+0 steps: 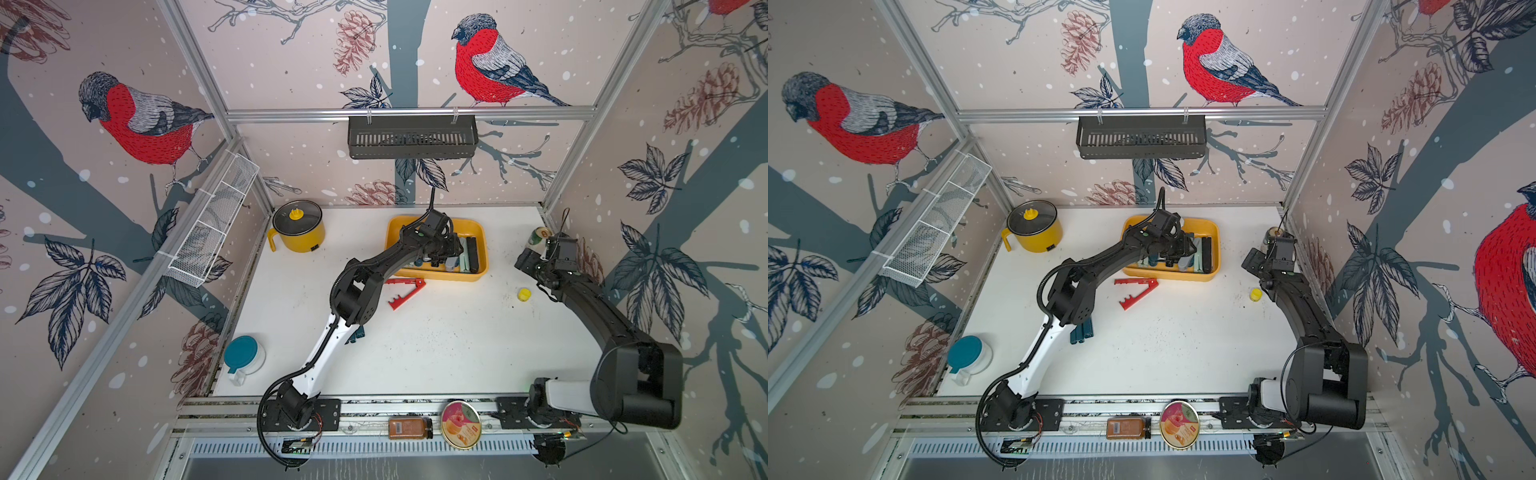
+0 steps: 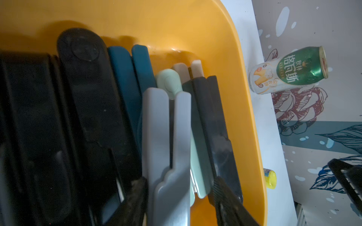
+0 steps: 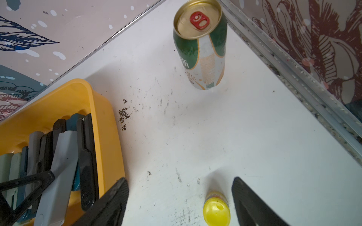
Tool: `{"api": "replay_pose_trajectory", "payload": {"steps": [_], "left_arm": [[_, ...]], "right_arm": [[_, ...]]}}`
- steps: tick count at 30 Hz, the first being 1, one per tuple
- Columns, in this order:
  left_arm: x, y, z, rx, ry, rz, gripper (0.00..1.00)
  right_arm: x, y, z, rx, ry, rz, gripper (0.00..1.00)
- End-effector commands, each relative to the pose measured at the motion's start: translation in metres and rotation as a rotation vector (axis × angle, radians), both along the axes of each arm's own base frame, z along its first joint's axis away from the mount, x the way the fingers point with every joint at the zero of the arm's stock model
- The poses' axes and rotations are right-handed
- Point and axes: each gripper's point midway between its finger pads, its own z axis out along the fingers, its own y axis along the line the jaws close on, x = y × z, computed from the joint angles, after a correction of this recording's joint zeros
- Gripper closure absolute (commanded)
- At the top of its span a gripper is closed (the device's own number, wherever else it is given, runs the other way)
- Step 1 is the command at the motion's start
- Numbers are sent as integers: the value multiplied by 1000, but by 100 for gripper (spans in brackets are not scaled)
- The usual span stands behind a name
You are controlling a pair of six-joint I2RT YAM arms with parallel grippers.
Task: Put the pruning pliers into the storage box
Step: Place the pruning pliers in the storage box.
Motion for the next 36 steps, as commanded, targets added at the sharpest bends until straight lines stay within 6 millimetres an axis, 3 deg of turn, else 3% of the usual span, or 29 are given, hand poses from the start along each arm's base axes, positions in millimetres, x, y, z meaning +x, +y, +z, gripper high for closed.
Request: {"api": "replay_pose_trajectory", "payload": {"steps": [1,5,12,17,24,30,36], "left_arm": [[-6,-8,9,-53,18,-27,45],[-10,-10,0,-55,43,-39,45],[-12,-24,13,-88,-10,-77,45],[-17,-32,12,-97,-4,-104,45],[-13,-18,37,-42,-98,-81,38],[-16,15,80,11,-239,-12,25],[-45,93,91,168,-305,152,22]], "right_arm": [[2,0,5,5,-25,0,16],[1,0,5,4,-26,0,16],[0,0,6,2,-28,0,16],[0,-1,6,2,-27,-3,16],[0,-2,6,0,-26,-5,16],[0,-3,5,-7,-25,-6,16],[0,-5,7,-9,-29,-8,16]]}}
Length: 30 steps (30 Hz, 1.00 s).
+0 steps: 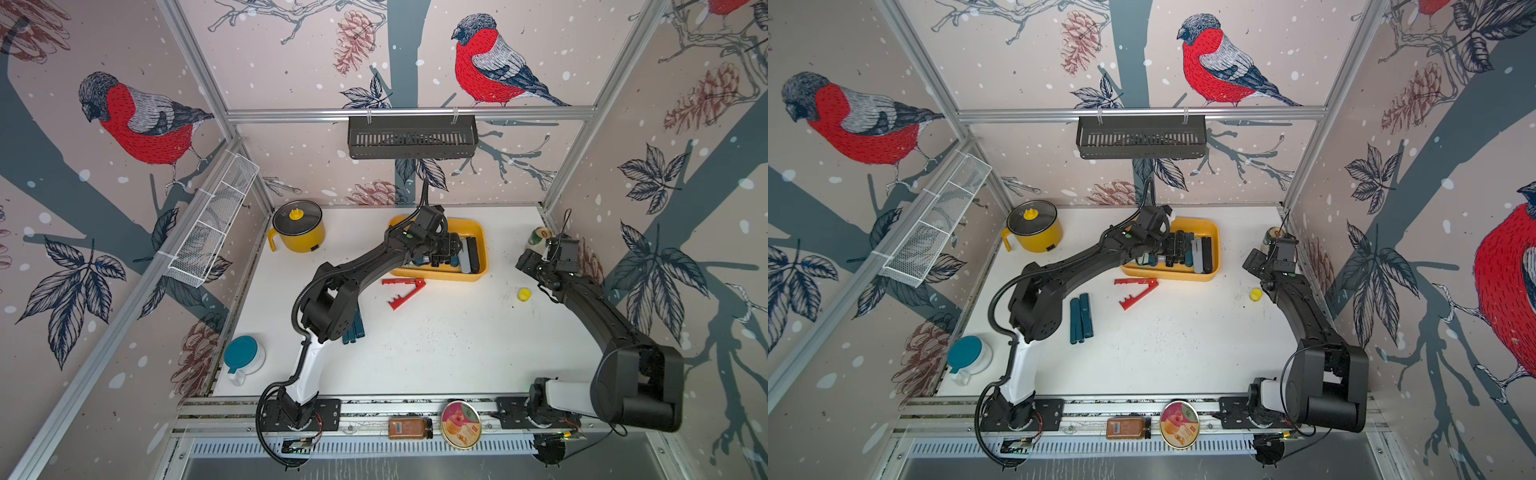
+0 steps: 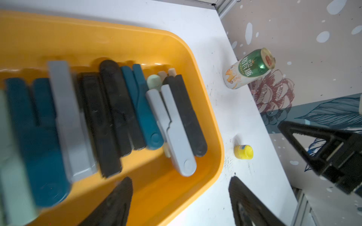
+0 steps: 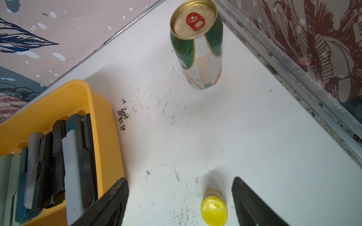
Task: Put the pruning pliers into the storage box
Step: Place the pruning pliers in the storage box, then pick up the pruning pliers from the center of the board.
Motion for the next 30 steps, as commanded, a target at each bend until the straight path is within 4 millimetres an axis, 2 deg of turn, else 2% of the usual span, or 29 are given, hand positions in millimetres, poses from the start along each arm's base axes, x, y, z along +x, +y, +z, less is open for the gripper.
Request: {"api": "replay_pose_trajectory", "payload": {"steps": [1,5,8,11,13,19,30], "left_arm": [[-4,49,3,101,-90,152,22],[-35,127,-8,239,-82,367,13],[-60,177,-28,349,-47,469,9],[-82,215,-55,413,37,535,9],[-94,231,-68,430,75,560,9],[-111,261,-85,466,118,602,9],[-122,265,-117,502,198,572,23]], "right_arm": [[3,-2,6,-10,-24,2,16],[4,-1,7,-10,-30,6,16],[5,-2,7,-11,-34,7,16],[5,-2,5,-10,-32,8,16],[5,-1,6,-9,-38,9,16],[4,0,6,-8,-43,13,16],[3,-1,9,-10,-43,7,16]]}}
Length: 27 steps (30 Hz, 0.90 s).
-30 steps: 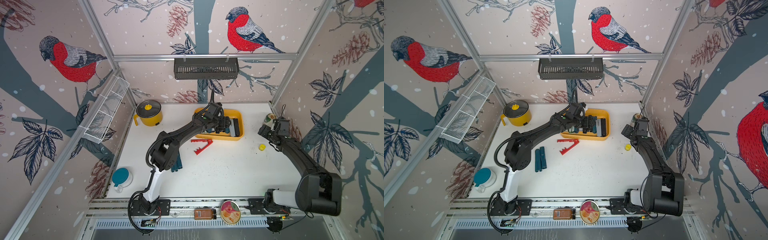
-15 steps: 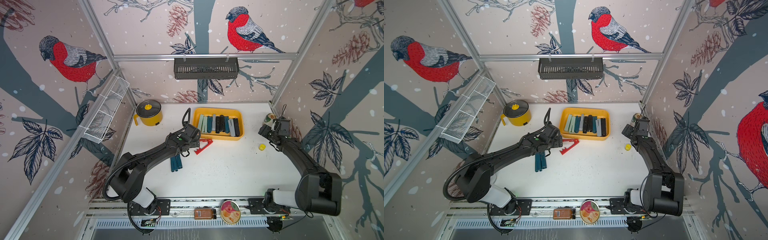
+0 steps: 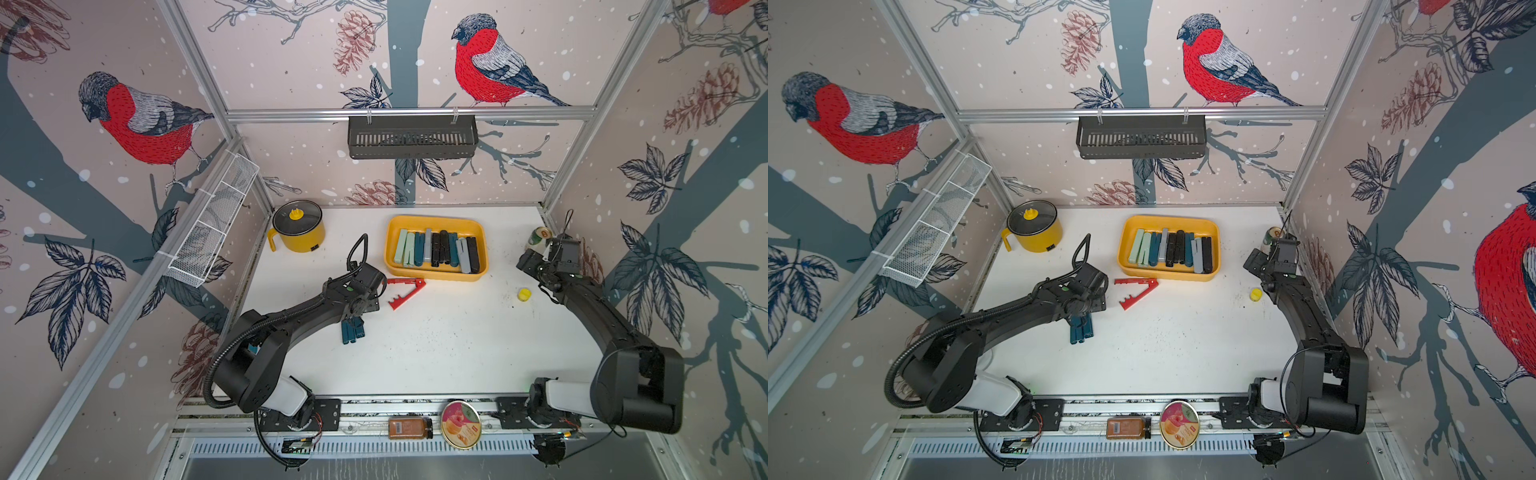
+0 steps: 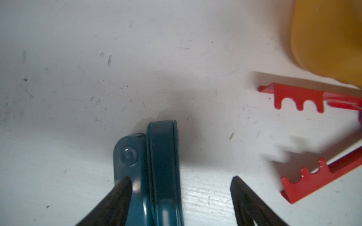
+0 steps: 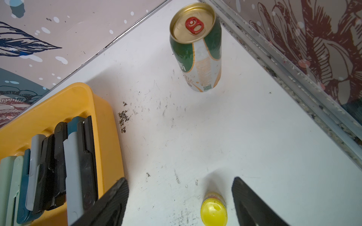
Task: Put the pruning pliers into the storage box
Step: Pick up the pruning pliers from the center of the board.
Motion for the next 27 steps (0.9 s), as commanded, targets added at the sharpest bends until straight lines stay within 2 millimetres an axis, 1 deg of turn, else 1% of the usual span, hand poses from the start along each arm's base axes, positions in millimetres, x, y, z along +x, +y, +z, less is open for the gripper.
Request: {"api": "replay_pose_trajectory", "payload": {"steps": [1,4,7,11,17,21,24,27], "left_arm": [[-1,2,-3,-10,1,20,24],[-2,1,-2,-19,-5,17,28],[-1,-3,-3,-32,-2,1,34],[-3,-6,-10,-34,20,-10,40],[-6,-8,-20,-40,51,-15,41],[-5,-13,-20,-67,49,-25,42],[-5,-17,-24,-79,60,-36,46],[-7,-16,-30,-69,77,-38,50]], "right_arm": [[3,-1,7,-13,-23,5,16],[3,-1,7,-11,-25,4,16],[3,0,6,-6,-22,5,16],[4,0,6,-9,-21,5,16],[3,0,7,-11,-23,5,16],[3,-1,6,-9,-21,3,16],[4,0,6,-8,-22,3,16],[3,-1,7,-11,-22,2,16]]}}
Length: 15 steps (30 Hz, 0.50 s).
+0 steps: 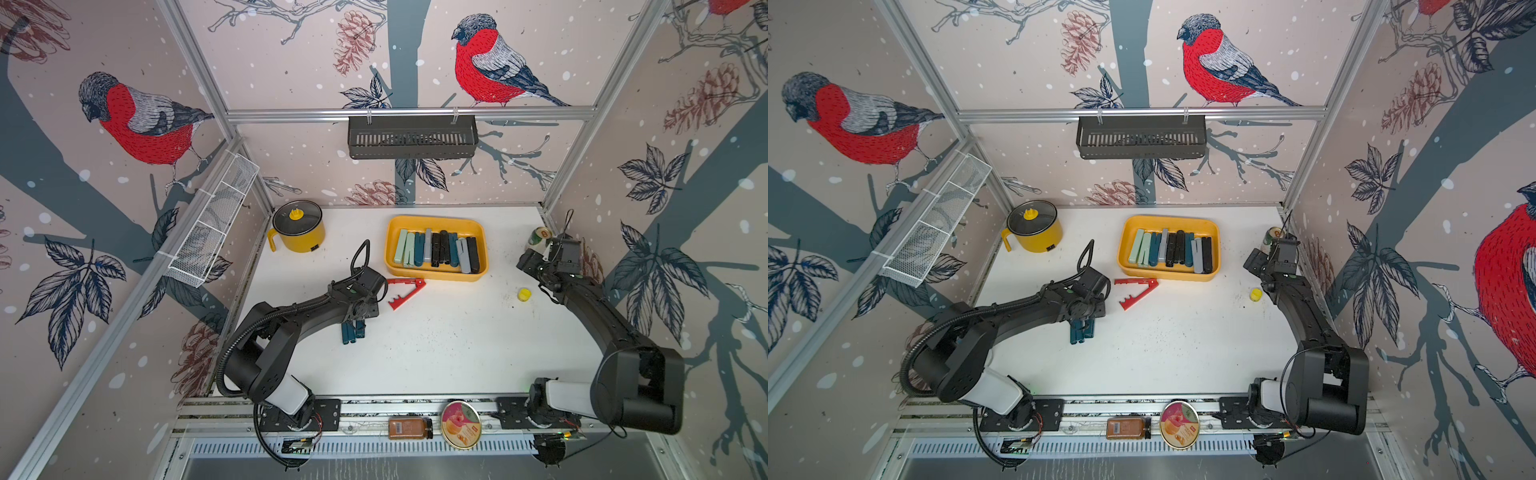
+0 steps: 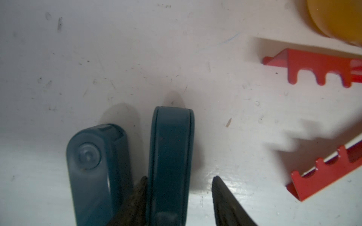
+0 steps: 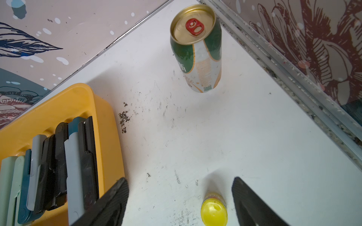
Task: Put the pruning pliers into the storage box
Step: Pick up the pruning pliers from the center of the board.
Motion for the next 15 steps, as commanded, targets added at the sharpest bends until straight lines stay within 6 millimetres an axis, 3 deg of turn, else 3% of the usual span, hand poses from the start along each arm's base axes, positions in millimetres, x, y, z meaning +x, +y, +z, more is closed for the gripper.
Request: {"api": "replay_pose_trajectory", "payload": {"steps": [1,5,9,15], "left_arm": [[-1,-1,-6,-4,8,0,50],[-2,-1,-10,-5,15,-5,58],[-2,-2,-10,-2,14,-12,75],[1,0,3,2,-15,-7,89]], "right_arm": [[3,-1,7,-13,-23,2,16],[3,-2,7,-16,-21,-2,16],[3,-2,8,-15,-24,-4,16],[3,-2,8,-17,-22,-3,16]]}}
